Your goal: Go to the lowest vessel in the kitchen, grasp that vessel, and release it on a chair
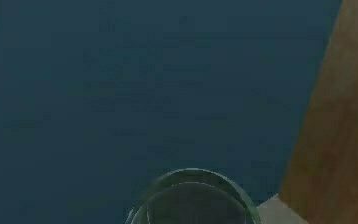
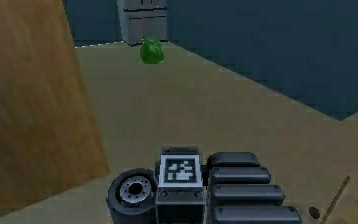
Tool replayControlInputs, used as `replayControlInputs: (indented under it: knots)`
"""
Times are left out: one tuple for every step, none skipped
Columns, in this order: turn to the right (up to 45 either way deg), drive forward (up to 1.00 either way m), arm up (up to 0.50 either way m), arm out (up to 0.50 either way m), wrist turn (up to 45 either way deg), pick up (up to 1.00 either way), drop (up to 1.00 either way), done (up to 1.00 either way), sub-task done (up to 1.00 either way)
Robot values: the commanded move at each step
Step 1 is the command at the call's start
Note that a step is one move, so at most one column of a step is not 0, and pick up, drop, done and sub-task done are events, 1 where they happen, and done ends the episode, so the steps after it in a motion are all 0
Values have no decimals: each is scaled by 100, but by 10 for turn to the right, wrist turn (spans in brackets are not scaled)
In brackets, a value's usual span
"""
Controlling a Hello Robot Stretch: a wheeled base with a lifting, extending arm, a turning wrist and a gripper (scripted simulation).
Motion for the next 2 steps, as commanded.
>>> replayControlInputs:
  knots:
    - [450,0,0,0,0,0,0,0,0]
    - [450,0,0,0,0,0,0,0,0]
